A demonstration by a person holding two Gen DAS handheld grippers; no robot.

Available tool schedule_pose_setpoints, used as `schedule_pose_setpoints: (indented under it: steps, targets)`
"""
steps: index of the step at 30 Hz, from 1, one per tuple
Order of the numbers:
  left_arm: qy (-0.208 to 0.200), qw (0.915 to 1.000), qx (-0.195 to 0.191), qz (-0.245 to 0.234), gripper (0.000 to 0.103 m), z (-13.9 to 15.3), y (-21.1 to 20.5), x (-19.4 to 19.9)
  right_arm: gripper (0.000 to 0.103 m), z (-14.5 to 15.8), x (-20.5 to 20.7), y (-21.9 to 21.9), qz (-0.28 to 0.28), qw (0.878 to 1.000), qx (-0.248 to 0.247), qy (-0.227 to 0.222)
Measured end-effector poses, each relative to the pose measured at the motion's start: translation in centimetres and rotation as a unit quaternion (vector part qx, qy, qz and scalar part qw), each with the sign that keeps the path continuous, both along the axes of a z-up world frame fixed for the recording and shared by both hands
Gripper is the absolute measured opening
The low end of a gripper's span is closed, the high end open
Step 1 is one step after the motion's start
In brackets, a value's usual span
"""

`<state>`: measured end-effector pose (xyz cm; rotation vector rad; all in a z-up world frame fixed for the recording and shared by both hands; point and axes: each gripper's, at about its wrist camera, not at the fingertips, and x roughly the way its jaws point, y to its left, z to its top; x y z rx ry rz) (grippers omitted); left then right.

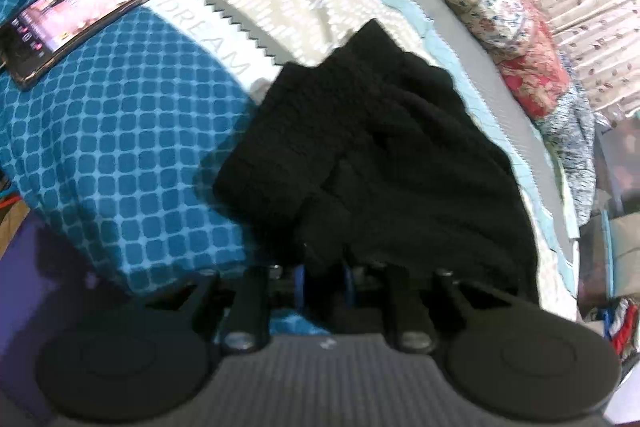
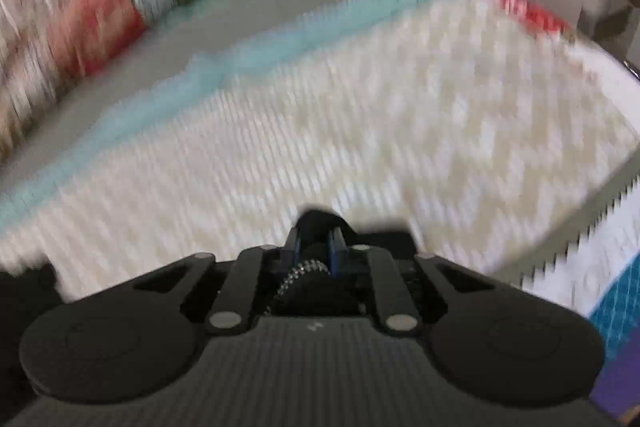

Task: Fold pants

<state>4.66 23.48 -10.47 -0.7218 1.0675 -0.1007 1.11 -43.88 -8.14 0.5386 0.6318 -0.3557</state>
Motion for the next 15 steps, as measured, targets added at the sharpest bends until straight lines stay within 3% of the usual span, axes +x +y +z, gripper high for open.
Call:
schedule_pose_setpoints:
  steps: [2, 4, 6, 7, 9, 12, 15]
  targets:
    - [-0.016, 0.9999, -0.005, -0.003, 0.014, 1.0, -0.1, 0.0, 0.015, 3.6, -2.4, -1.5, -0.018, 0.990, 0.024, -0.140]
    - [-0.032, 0.9994, -0.016, -0.004, 0.014, 1.7, -0.2, 0.0, 0.016, 6.0, -5.8, -2.7, -0.024, 0.958, 0.036, -0.283]
    - [-0.036, 0.9992, -0.017, -0.004, 0.014, 1.7, -0.3, 0.1, 0.020, 6.2, -8.8, -3.2, -0.022, 0.931, 0.031, -0.363]
    - [-0.032, 0.9994, -0.011, -0.004, 0.014, 1.4, -0.4, 0.2, 0.024, 5.3, -10.3, -3.7, -0.021, 0.925, 0.034, -0.377]
    - [-0.015, 0.9999, -0.002, -0.005, 0.014, 0.4, -0.6, 0.4, 0.024, 2.5, -12.8, -4.5, -0.034, 0.929, 0.047, -0.365]
    - [0.018, 0.9998, 0.000, -0.005, 0.014, -1.5, -0.4, 0.4, 0.030, -3.7, -17.6, -5.3, -0.109, 0.945, 0.092, -0.294]
    - [0.026, 0.9996, -0.001, -0.010, 0.014, -2.2, -0.3, 0.1, 0.030, -8.1, -21.5, -5.4, -0.180, 0.943, 0.143, -0.239]
